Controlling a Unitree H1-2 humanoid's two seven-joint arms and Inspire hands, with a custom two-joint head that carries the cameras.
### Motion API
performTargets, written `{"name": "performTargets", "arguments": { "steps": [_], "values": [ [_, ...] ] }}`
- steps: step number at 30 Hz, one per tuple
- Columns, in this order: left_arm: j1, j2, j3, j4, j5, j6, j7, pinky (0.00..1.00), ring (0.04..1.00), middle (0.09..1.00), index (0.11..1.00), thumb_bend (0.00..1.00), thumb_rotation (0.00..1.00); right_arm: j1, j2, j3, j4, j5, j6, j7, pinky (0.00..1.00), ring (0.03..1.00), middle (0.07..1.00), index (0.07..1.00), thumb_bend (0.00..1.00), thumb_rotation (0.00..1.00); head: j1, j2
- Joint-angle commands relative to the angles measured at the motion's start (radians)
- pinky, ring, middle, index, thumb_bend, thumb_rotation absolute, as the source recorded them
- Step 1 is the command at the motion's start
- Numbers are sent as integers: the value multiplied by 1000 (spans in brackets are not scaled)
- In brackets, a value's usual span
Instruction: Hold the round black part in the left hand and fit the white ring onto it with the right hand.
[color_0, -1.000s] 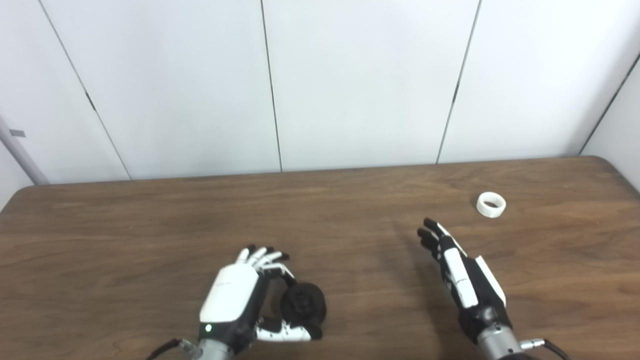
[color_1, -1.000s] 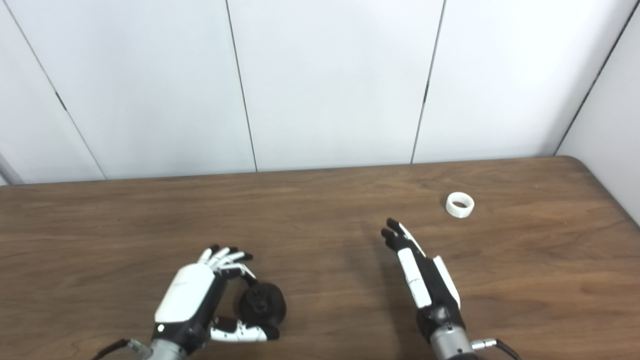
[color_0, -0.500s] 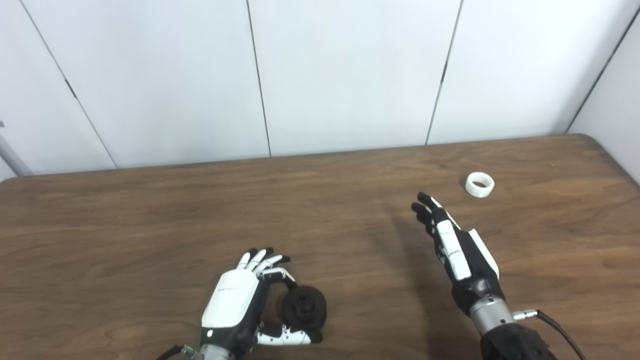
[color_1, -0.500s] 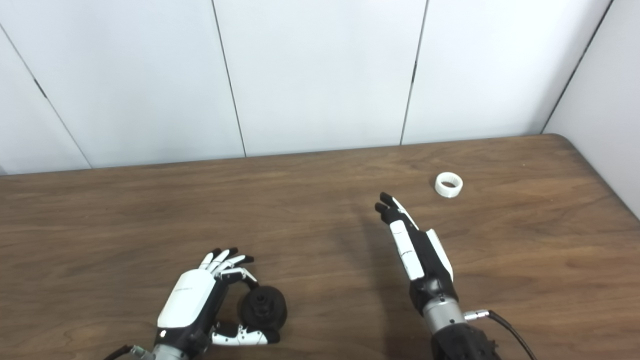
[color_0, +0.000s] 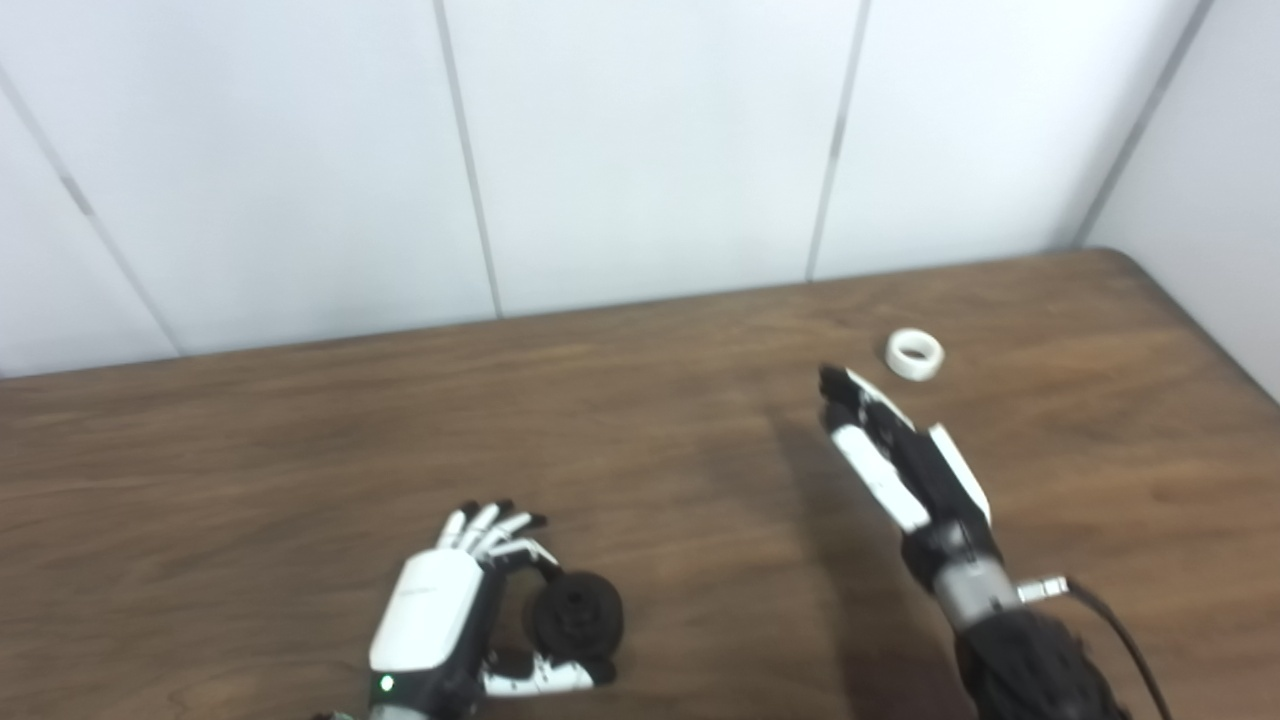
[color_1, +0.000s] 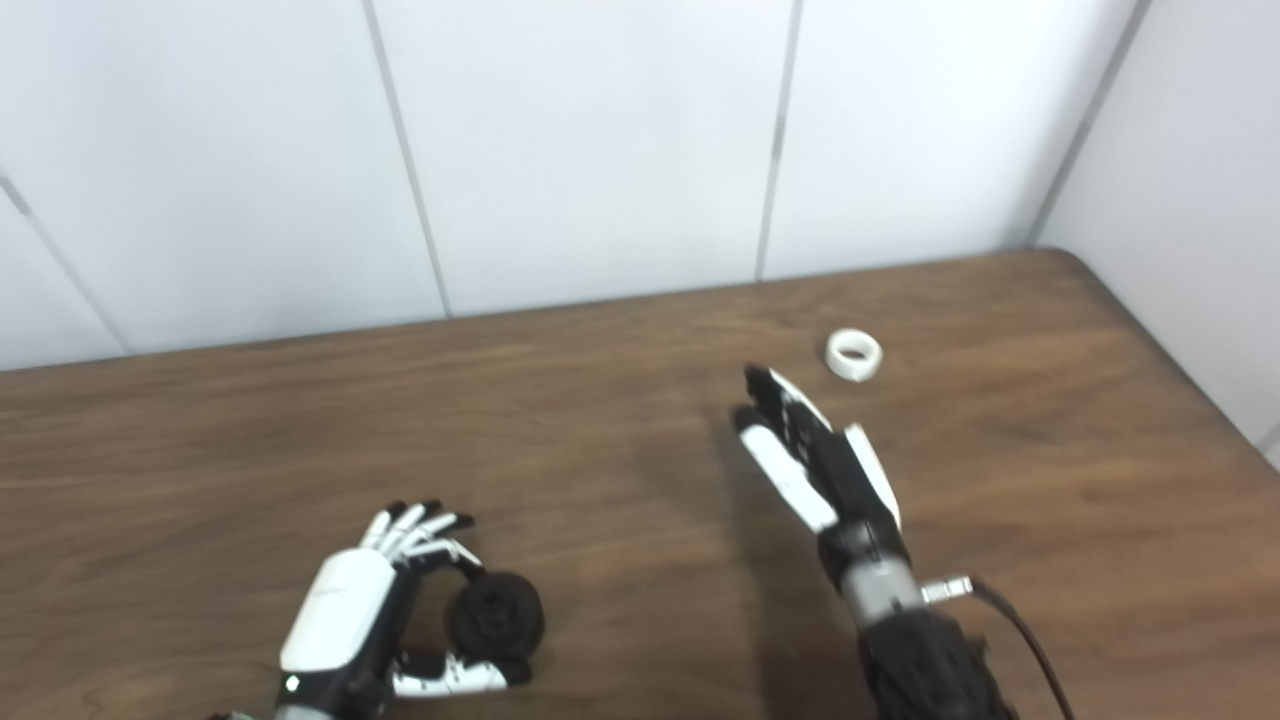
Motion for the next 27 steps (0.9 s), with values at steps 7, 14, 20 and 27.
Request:
{"name": "performTargets", "arguments": {
  "steps": [7, 14, 20, 27],
  "values": [
    [-5, 27, 29, 45, 15, -27, 10, 1000, 922, 825, 484, 523, 49, -120, -195, 29, 26, -280, -18, -1, 892, 912, 886, 763, 651, 336, -57, -20],
    [-2, 34, 39, 45, 23, -37, 9, 1000, 912, 820, 484, 523, 51, -191, -296, 20, 132, -374, -83, -20, 984, 999, 934, 730, 752, 201, -91, -25],
    [2, 39, 42, 33, 29, -29, -3, 1000, 911, 822, 484, 524, 51, -291, -376, 17, 231, -409, -54, 22, 1000, 1000, 964, 734, 795, 218, -113, -32],
    [7, 43, 45, 26, 29, -30, -7, 1000, 910, 821, 484, 524, 50, -384, -419, 27, 373, -426, -44, 44, 1000, 1000, 992, 739, 831, 250, -129, -34]
  ]
}}
